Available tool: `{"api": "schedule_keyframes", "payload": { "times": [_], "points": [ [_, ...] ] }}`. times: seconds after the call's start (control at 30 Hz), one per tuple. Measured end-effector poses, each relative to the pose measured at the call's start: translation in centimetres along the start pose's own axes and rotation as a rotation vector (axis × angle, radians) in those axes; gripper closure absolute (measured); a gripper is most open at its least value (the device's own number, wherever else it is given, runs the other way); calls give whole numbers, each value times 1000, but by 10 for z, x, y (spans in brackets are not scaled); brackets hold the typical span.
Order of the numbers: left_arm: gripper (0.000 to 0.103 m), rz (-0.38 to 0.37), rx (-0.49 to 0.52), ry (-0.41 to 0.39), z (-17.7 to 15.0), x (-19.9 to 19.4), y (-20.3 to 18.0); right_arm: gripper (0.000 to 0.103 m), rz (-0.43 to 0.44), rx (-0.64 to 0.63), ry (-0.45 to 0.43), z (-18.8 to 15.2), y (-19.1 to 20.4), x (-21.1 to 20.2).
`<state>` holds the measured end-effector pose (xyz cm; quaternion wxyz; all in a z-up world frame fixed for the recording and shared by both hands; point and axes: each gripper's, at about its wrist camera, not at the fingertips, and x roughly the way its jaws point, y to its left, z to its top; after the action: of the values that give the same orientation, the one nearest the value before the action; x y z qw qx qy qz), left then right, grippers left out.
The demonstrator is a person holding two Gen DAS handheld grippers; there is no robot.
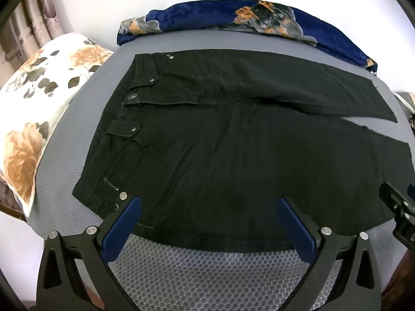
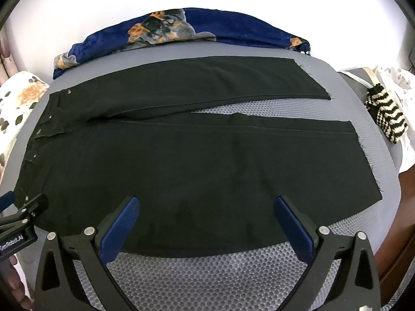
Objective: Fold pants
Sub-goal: 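Grasp the waistband of the black jeans with the left gripper while the right gripper grasps the waistband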
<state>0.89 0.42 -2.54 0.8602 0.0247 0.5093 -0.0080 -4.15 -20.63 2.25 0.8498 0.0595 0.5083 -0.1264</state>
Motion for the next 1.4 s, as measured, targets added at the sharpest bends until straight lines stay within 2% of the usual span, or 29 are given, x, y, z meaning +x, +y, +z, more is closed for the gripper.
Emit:
{"api": "schedule_keyframes", "payload": {
  "times": [0.2,0.33,0.4,0.47,0.5,0.57,0.63,0.77,0.83,1.0,1.07,1.17,1.3,1.4],
  "points": [
    [0,-21,-33,-24,19,4,19,0,89,8,-3,9,-4,0],
    [1,-34,-90,-46,48,9,50,0,171,40,-32,24,-9,-2],
    [1,-71,-138,-49,67,13,73,0,199,53,-73,32,-11,-5],
    [1,-156,-185,-57,91,19,100,0,217,56,-107,42,-14,-5],
    [2,-175,-199,-60,100,21,108,0,228,59,-128,48,-15,-3],
    [7,-231,-243,-63,125,29,134,0,233,61,-147,57,-16,1],
    [22,-301,-287,-64,144,39,155,0,227,58,-150,67,-15,7],
    [36,-423,-389,-33,180,74,195,0,208,47,-144,84,-10,21],
    [49,-501,-425,-10,193,96,210,0,207,49,-126,90,-7,28],
    [63,-655,-525,60,213,147,236,0,187,47,-97,105,2,46],
    [64,-673,-559,79,219,165,244,0,170,44,-85,109,4,52],
    [64,-662,-576,105,224,183,251,0,159,45,-66,117,9,62],
    [64,-653,-563,109,227,195,258,0,155,43,-45,126,17,76],
    [64,-677,-548,126,229,206,258,0,154,34,-28,134,26,86]
  ]
}}
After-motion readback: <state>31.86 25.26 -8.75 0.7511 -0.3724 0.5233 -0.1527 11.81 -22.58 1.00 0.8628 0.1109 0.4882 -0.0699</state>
